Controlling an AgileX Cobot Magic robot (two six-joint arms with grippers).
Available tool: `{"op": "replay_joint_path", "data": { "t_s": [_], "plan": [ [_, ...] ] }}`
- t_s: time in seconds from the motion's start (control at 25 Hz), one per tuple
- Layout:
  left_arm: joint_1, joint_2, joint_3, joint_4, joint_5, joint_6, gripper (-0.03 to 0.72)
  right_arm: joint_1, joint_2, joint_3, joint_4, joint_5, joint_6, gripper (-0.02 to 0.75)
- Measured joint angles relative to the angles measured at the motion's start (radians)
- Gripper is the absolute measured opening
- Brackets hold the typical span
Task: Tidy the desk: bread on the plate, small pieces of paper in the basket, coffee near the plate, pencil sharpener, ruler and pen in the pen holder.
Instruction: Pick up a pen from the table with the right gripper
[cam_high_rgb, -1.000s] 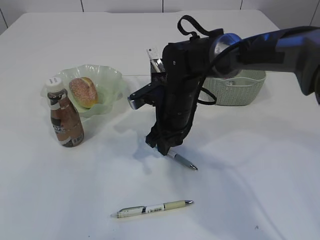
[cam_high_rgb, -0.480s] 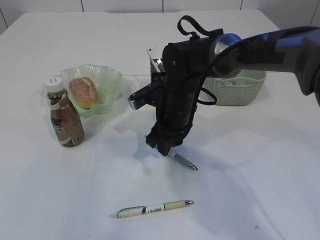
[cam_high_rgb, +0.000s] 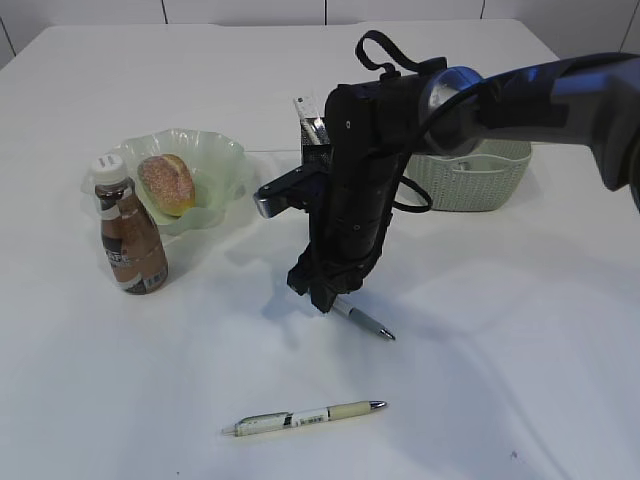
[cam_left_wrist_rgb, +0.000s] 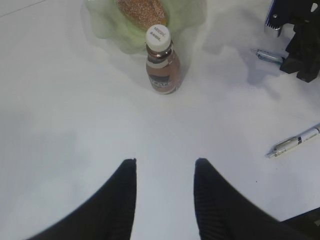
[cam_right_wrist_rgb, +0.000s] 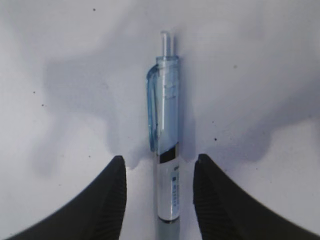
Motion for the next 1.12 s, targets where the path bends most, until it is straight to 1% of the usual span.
{"op": "replay_joint_path", "data": {
  "t_s": [0.24,0.72,0.8,0.88,0.92,0.96,1.12],
  "plan": [
    [0.0,0.0,0.0,0.0,0.0,0.0,0.268,0.0,0.015,-0.002,0.004,0.0,0.004,0.361],
    [0.0,0.0,0.0,0.0,0.0,0.0,0.268,0.0,0.023,-0.002,-0.005,0.066,0.016,0.352],
    [0.0,0.0,0.0,0.0,0.0,0.0,0.268,0.0,0.023,-0.002,-0.012,0.071,0.016,0.33],
    [0.0,0.0,0.0,0.0,0.0,0.0,0.268,0.0,0.024,-0.002,-0.022,0.073,0.016,0.292],
    [0.0,0.0,0.0,0.0,0.0,0.0,0.268,0.0,0.024,-0.002,-0.022,0.073,0.016,0.292],
    [0.0,0.0,0.0,0.0,0.0,0.0,0.268,0.0,0.027,-0.002,-0.026,0.071,0.016,0.259],
    [0.0,0.0,0.0,0.0,0.0,0.0,0.268,0.0,0.033,-0.011,-0.03,0.071,0.018,0.242]
  ]
}}
